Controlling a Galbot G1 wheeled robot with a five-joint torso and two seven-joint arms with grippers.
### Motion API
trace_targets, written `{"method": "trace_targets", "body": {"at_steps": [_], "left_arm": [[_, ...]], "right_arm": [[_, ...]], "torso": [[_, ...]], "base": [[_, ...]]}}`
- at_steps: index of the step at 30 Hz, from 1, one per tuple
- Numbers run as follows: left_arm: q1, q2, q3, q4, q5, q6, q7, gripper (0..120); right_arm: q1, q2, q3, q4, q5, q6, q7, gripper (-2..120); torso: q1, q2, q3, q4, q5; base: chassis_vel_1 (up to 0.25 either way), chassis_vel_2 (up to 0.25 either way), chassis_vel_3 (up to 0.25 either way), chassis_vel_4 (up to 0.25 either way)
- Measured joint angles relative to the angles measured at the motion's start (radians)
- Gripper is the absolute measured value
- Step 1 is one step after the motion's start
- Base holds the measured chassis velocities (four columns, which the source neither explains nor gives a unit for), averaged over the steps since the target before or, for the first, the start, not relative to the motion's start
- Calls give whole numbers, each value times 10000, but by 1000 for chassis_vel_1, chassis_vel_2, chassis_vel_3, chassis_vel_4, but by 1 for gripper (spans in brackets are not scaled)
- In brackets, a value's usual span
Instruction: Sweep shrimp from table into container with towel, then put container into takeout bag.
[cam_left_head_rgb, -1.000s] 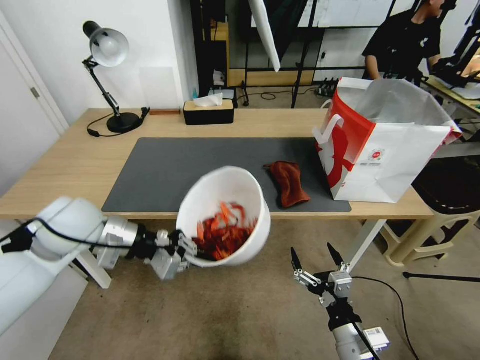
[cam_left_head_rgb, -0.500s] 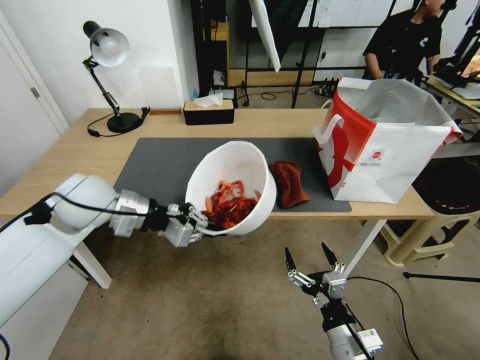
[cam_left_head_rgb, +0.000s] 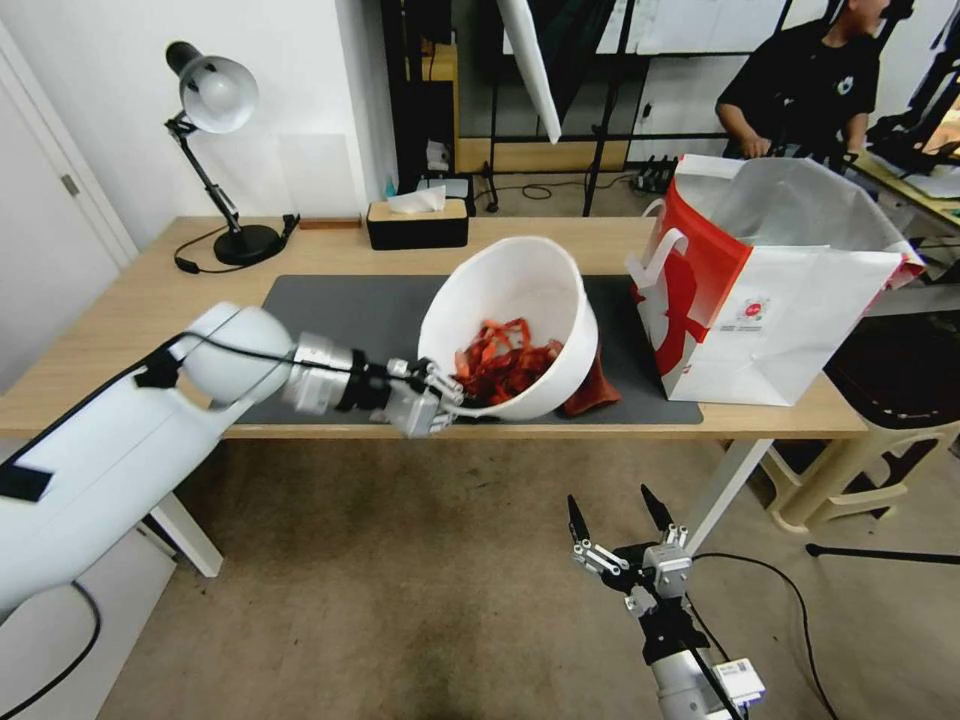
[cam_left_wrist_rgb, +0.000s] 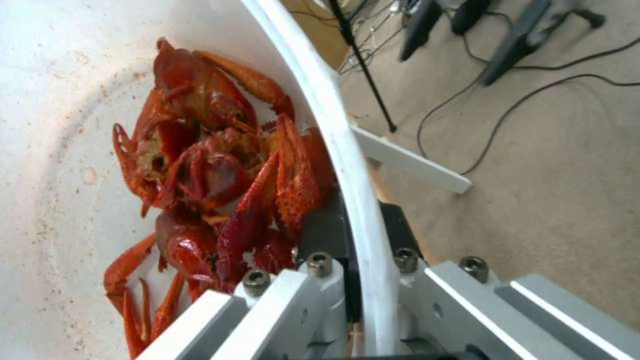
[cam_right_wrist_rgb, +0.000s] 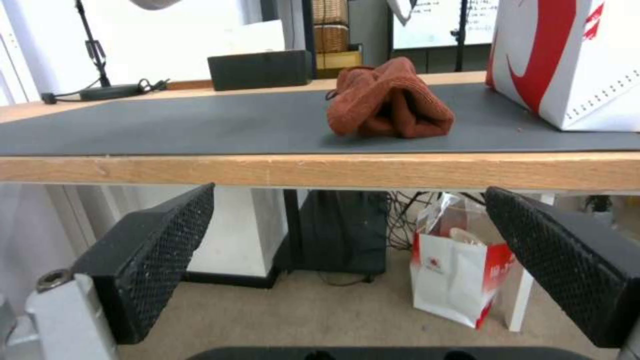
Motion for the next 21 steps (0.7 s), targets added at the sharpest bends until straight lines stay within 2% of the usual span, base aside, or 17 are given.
{"method": "trace_targets", "body": {"at_steps": [2,3,4,7,12,13,16,18,19,20,21], "left_arm": [[-133,-96,87,139,-2,-4,-23,0],[-573,-417,378,589,-15,-28,-78,0],[-573,-417,378,589,-15,-28,-78,0],[-1127,-796,775,1081,-16,-66,-82,0],[-1605,-1136,1174,1565,-9,-116,-86,0],[-1985,-1410,1410,1922,6,-155,-86,0],[-2400,-1757,1658,2357,8,-205,-87,0],[-2834,-2153,1892,2838,15,-277,-95,0],[-3166,-2492,2039,3220,17,-321,-114,0],[-3166,-2492,2039,3220,17,-321,-114,0],[-3336,-2684,2118,3449,18,-339,-118,0]], "right_arm": [[0,2,1,-3,-6,6,-8,100],[4,24,4,-31,-20,15,-21,100],[4,24,4,-31,-20,15,-21,100],[22,37,6,-71,-35,18,-24,100],[46,36,6,-92,-45,18,-25,100],[63,33,8,-107,-48,18,-24,100],[99,33,19,-149,-49,18,-24,100],[132,35,23,-188,-49,19,-24,100],[149,43,23,-205,-49,19,-24,100],[149,43,23,-205,-49,19,-24,100],[156,52,23,-214,-49,19,-25,100]], "torso": [[0,0,0,0,-2],[0,0,0,0,1],[0,0,0,0,1],[0,-1,0,-2,0],[0,0,-1,0,-1],[0,0,0,-1,-2],[0,0,-1,-2,3],[0,0,0,-2,0],[0,0,0,-1,1],[0,0,0,-1,1],[0,0,0,-2,1]], "base": [[0,0,0,0],[0,0,0,0],[0,0,0,0],[0,0,0,0],[0,0,0,0],[0,0,0,0],[0,0,0,0],[0,0,0,0],[0,0,0,0],[0,0,0,0],[0,0,0,0]]}}
